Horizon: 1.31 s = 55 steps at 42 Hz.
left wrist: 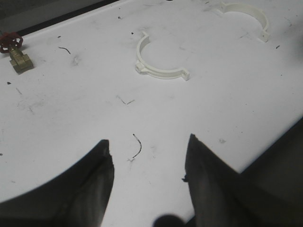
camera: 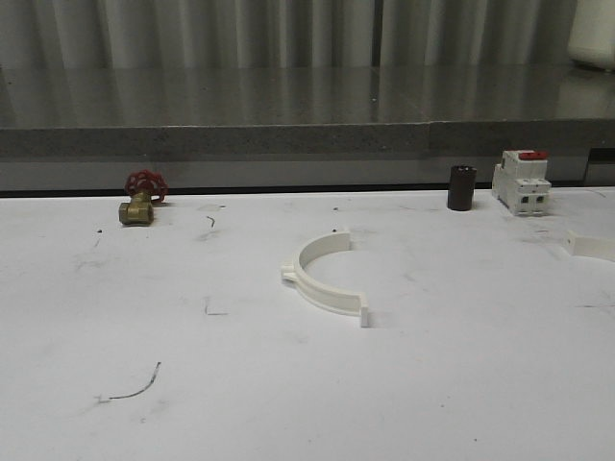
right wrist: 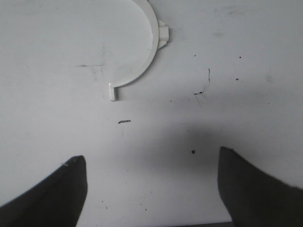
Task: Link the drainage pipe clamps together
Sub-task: 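Lower the right gripper and grasp the other white half-ring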
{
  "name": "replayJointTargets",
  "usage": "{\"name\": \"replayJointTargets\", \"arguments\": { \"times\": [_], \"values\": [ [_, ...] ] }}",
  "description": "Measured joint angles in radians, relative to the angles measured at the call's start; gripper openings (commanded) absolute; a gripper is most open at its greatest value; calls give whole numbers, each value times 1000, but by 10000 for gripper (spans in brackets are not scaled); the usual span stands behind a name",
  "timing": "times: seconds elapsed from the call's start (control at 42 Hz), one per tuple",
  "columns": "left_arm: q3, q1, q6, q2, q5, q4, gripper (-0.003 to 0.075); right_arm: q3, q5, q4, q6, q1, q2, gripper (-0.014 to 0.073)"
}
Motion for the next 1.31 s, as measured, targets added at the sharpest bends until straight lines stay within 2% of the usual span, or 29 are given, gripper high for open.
{"name": "replayJointTargets", "arguments": {
  "times": [0.285,0.523,0.714,1.118,1.213,1.308],
  "values": [
    [0,0,0,0,0,0,345,-57,-41,50,-51,-40,193,591],
    [0,0,0,0,0,0,345,-103,-162,89,-111,-94,371,591],
    [0,0,0,0,0,0,345,-143,-251,89,-118,-95,499,591],
    [0,0,0,0,0,0,345,-197,-314,70,-121,-60,676,585],
    [0,0,0,0,0,0,345,-197,-316,70,-121,-60,687,496],
    [0,0,0,0,0,0,345,-198,-316,67,-121,-60,687,342]
  ]
}}
